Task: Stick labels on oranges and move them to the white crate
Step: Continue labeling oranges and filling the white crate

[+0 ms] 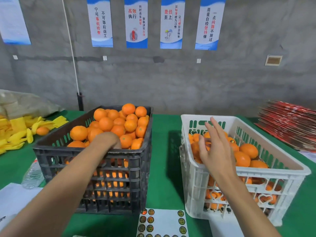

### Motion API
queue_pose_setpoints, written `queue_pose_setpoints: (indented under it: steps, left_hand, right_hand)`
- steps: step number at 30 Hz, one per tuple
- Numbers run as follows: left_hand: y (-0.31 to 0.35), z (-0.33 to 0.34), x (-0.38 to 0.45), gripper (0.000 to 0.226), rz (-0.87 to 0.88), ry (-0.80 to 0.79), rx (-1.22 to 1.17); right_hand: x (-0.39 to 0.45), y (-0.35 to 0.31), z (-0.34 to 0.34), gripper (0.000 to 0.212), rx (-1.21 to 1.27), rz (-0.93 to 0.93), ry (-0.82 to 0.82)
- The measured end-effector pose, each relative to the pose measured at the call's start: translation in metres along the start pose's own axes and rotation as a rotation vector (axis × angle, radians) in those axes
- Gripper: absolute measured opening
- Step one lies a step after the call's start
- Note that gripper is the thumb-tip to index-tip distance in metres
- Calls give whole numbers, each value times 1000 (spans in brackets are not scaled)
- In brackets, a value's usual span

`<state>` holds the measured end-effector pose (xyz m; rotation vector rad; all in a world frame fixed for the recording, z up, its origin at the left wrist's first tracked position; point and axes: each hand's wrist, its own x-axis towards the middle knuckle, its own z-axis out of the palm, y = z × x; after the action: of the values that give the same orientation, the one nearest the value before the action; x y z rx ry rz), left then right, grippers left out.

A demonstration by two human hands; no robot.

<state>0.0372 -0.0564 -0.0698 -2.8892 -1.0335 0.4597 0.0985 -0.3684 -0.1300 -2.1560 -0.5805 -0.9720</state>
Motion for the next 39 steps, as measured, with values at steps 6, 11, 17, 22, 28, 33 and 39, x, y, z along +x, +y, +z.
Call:
queue_pose_setpoints:
  steps: [6, 11, 17, 22, 28, 33, 39]
  left_hand:
    - [-15, 5, 14, 49, 131, 117, -130]
    - [21, 19, -50, 65, 527, 937, -881]
    - [71, 104, -98, 62, 838, 744, -1159]
    - [88, 198, -76, 66, 817, 353, -1181]
    - [97, 272, -53, 61, 749, 228, -1033]
    - [96, 293, -44, 64, 810, 316, -793]
    - [95, 296, -43, 62, 851, 341, -766]
  right_hand:
    - [-8, -7, 12, 34, 144, -157, 31]
    - [-19, -40, 21, 41, 410, -219, -119]
    - [-64, -48, 25, 50, 570, -87, -122]
    - [-135, -4, 44, 47, 426, 49, -424]
    - [-180, 32, 53, 50, 179, 18, -783]
    - [-193, 53, 47, 79, -84, -57, -944]
    - [-197, 47, 50, 66, -78, -133, -846]
